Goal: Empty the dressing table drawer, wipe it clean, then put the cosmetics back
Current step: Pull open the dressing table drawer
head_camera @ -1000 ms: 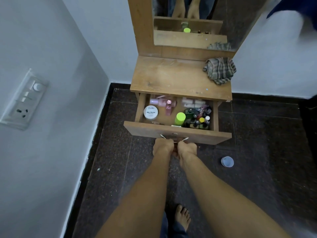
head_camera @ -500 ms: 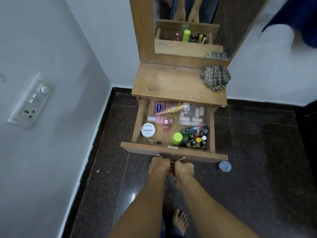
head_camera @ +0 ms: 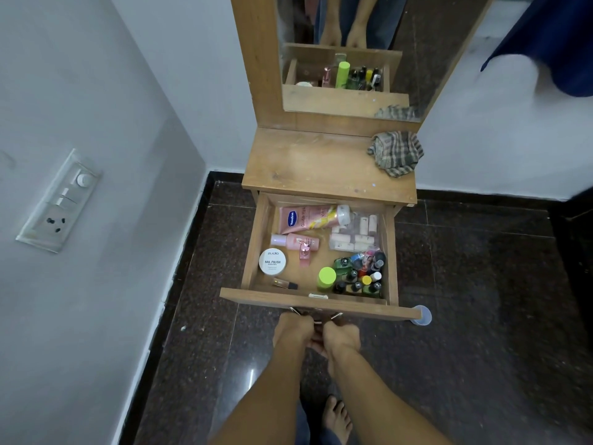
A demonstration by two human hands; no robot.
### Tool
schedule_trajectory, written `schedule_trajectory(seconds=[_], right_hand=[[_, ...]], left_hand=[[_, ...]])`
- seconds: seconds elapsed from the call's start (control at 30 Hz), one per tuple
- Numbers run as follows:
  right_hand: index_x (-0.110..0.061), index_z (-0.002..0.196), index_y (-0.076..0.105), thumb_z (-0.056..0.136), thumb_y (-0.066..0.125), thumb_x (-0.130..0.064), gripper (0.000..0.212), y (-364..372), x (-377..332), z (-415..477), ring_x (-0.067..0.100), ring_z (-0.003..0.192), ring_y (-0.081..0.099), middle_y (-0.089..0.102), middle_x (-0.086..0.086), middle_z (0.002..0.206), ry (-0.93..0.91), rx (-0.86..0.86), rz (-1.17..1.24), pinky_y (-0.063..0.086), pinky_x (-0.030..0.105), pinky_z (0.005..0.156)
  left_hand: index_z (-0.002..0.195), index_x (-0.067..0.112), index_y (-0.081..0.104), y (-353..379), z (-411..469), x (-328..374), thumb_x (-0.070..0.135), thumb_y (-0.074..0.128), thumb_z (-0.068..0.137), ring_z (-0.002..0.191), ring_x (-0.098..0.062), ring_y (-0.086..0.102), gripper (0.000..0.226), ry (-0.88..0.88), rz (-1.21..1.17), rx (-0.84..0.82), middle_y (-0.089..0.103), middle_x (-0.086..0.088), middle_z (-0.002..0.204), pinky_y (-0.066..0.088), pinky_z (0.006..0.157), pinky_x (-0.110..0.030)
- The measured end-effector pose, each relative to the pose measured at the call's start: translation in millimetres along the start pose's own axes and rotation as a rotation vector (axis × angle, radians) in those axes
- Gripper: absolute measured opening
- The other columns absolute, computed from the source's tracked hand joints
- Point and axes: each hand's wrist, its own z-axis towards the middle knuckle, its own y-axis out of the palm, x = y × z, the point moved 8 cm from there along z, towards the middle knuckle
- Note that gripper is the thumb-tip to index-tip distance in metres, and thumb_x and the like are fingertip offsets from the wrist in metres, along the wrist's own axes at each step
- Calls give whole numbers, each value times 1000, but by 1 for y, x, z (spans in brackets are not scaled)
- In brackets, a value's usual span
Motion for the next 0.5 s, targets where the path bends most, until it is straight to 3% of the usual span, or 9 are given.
schedule_trajectory(seconds=[0.1, 0.2, 0.33, 0.43, 0.5], right_hand=[[8, 91, 69, 93, 55, 10, 14, -2, 3, -1, 27, 58, 71, 73, 23, 79, 11, -13, 9, 56, 31, 43], [9, 93, 69, 94, 53, 10, 16, 0, 5, -3, 28, 60, 72, 73, 24, 80, 0, -28, 11, 56, 31, 43], [4, 92, 70, 94, 59, 2, 11, -3, 4, -8, 32, 69, 73, 73, 24, 86, 8, -24, -52, 58, 35, 45], [-8, 87, 73, 84, 67, -32, 25, -11, -5, -10, 30, 75, 74, 74, 13, 85, -64, 24, -369, 63, 40, 57], [-18, 86, 73, 80, 58, -43, 30, -14, -26, -23, 27, 80, 72, 74, 6, 86, -204, 45, -693, 62, 37, 69]], left_hand=[[85, 9, 76, 4, 18, -12, 26, 56, 67, 70, -23, 75, 32, 8, 13, -10, 76, -7, 71, 60, 75, -34], [85, 11, 76, 5, 32, -22, 30, 51, 57, 74, -24, 75, 42, 6, 79, -21, 77, -6, 71, 61, 79, -36], [96, 12, 75, -6, 8, -9, 33, 53, 64, 89, -28, 73, 44, 38, 206, 31, 77, -9, 89, 60, 89, -41], [115, 15, 65, -28, -34, 14, 40, 53, 89, 113, -32, 65, 38, 148, 540, 188, 69, -10, 117, 49, 92, -36], [107, 15, 67, -40, -61, 33, 41, 46, 96, 106, -32, 66, 35, 295, 681, 326, 70, -8, 111, 50, 86, -36]])
